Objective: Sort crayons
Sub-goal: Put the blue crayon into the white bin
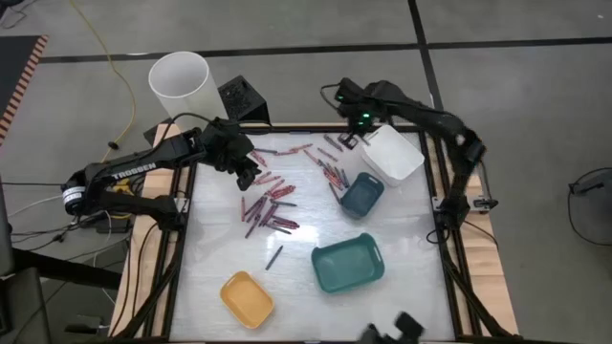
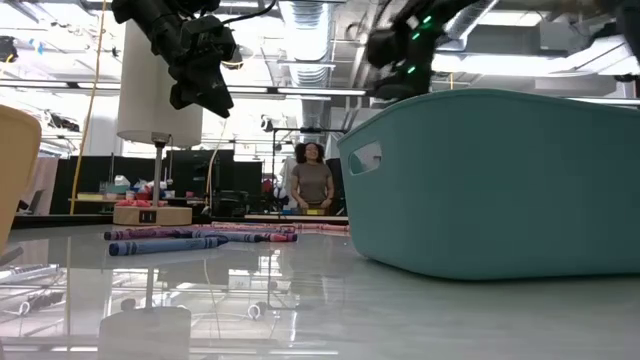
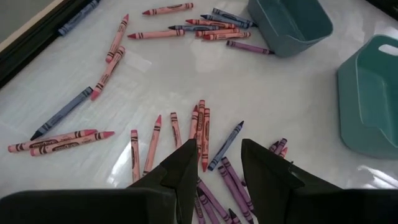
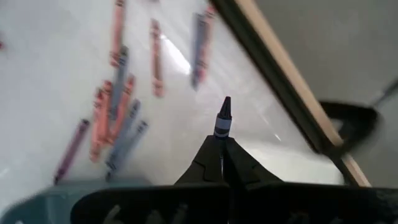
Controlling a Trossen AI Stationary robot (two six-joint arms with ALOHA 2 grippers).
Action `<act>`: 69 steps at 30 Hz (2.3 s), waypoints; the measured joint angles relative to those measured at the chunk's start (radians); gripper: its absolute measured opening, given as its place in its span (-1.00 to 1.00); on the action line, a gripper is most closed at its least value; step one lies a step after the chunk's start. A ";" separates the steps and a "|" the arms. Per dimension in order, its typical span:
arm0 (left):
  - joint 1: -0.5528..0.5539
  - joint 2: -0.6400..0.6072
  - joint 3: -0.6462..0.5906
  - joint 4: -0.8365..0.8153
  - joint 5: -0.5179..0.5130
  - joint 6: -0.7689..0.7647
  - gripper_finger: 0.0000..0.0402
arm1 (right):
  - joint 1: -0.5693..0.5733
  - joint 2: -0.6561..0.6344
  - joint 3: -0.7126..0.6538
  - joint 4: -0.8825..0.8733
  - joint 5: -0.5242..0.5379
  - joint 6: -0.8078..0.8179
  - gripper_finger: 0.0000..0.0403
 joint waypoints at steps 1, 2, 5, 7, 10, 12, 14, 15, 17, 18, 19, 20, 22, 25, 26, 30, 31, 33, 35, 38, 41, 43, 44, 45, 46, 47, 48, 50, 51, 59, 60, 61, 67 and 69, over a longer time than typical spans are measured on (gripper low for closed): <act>0.000 0.000 0.000 0.000 0.000 0.000 -0.44 | 0.000 -0.041 -0.033 0.000 0.021 0.016 -1.00; 0.000 0.000 0.000 0.000 0.000 0.000 -0.44 | 0.000 -0.084 -0.070 0.003 0.049 0.031 -1.00; 0.000 0.000 0.000 0.001 0.001 0.000 -0.44 | -0.001 -0.201 -0.200 0.033 0.114 0.083 -1.00; 0.000 0.000 0.000 0.006 0.001 0.000 -0.44 | -0.011 -0.273 -0.298 0.081 0.121 0.118 -1.00; 0.000 0.000 0.000 0.015 0.001 -0.001 -0.44 | -0.032 -0.357 -0.444 0.162 0.117 0.146 -1.00; 0.000 0.000 0.000 0.021 0.001 -0.001 -0.44 | -0.053 -0.392 -0.524 0.206 0.110 0.159 -1.00; 0.000 0.000 0.000 0.029 0.001 -0.001 -0.44 | -0.071 -0.410 -0.584 0.245 0.099 0.174 -1.00; 0.000 0.000 0.000 0.035 0.001 -0.001 -0.44 | -0.079 -0.414 -0.607 0.263 0.097 0.179 -1.00; 0.000 0.000 0.000 0.049 0.001 -0.002 -0.44 | -0.094 -0.411 -0.640 0.274 0.095 0.178 -1.00; -0.001 0.000 0.000 0.055 0.001 -0.008 -0.44 | -0.101 -0.407 -0.653 0.286 0.094 0.177 -1.00; -0.002 0.000 0.000 0.059 0.001 -0.009 -0.44 | -0.107 -0.401 -0.665 0.308 0.095 0.174 -1.00; -0.002 0.000 0.000 0.061 0.001 -0.010 -0.44 | -0.112 -0.393 -0.675 0.329 0.094 0.173 -1.00; -0.002 0.000 0.000 0.068 0.001 -0.009 -0.44 | -0.117 -0.373 -0.684 0.362 0.089 0.169 -0.99; -0.002 0.000 0.000 0.066 0.001 -0.009 -0.44 | -0.121 -0.323 -0.684 0.393 0.072 0.155 -0.93; -0.002 0.000 0.000 0.065 0.001 -0.009 -0.44 | -0.124 -0.305 -0.684 0.399 0.071 0.155 -0.90; -0.002 0.000 0.000 0.063 0.000 -0.010 -0.44 | -0.124 -0.240 -0.684 0.422 0.071 0.138 -0.70; -0.002 0.000 0.000 0.064 0.000 -0.010 -0.44 | -0.124 -0.229 -0.684 0.424 0.071 0.129 -0.64; -0.002 0.000 0.000 0.064 0.000 -0.010 -0.44 | -0.122 -0.218 -0.684 0.423 0.071 0.118 -0.54; -0.002 0.000 0.000 0.064 0.000 -0.010 -0.44 | -0.117 -0.215 -0.675 0.416 0.070 0.118 -0.45; -0.002 0.000 0.000 0.063 0.000 -0.010 -0.44 | -0.098 -0.237 -0.645 0.408 0.071 0.119 -0.36; -0.002 0.000 0.000 0.059 0.000 -0.006 -0.44 | -0.063 -0.274 -0.591 0.413 0.070 0.125 -0.31; -0.002 0.000 0.000 0.051 0.000 -0.002 -0.44 | -0.030 -0.291 -0.555 0.420 0.071 0.126 -0.30; -0.002 0.000 0.000 0.049 0.000 -0.002 -0.44 | -0.014 -0.297 -0.541 0.435 0.071 0.126 -0.30; -0.002 0.000 0.000 0.048 0.000 -0.001 -0.44 | 0.001 -0.300 -0.531 0.459 0.072 0.126 -0.30; -0.002 0.000 0.000 0.046 0.000 -0.001 -0.44 | 0.016 -0.300 -0.525 0.492 0.074 0.125 -0.31; -0.002 0.000 0.000 0.044 0.000 -0.001 -0.44 | 0.029 -0.297 -0.524 0.533 0.074 0.121 -0.31; -0.002 0.000 0.000 0.043 0.000 -0.002 -0.44 | 0.040 -0.292 -0.523 0.576 0.073 0.112 -0.31; -0.002 0.000 0.000 0.043 0.000 -0.002 -0.44 | 0.059 -0.271 -0.523 0.648 0.071 0.089 -0.32; -0.002 0.000 0.000 0.042 0.000 -0.002 -0.44 | 0.065 -0.259 -0.523 0.677 0.064 0.083 -0.32; -0.002 0.000 0.000 0.019 0.000 -0.003 -0.44 | 0.064 -0.121 -0.523 0.768 0.039 0.050 -0.32; -0.002 0.000 0.000 0.019 0.000 -0.003 -0.44 | 0.061 -0.102 -0.520 0.767 0.029 0.048 -0.32; -0.002 0.000 0.000 0.019 0.000 -0.003 -0.44 | 0.059 -0.080 -0.515 0.760 0.020 0.046 -0.32; -0.002 0.000 0.000 0.019 0.000 -0.004 -0.44 | 0.052 0.029 -0.428 0.669 -0.015 0.036 -0.32; -0.002 0.000 0.000 0.016 0.001 -0.004 -0.44 | 0.061 0.055 -0.401 0.584 -0.021 0.037 -0.32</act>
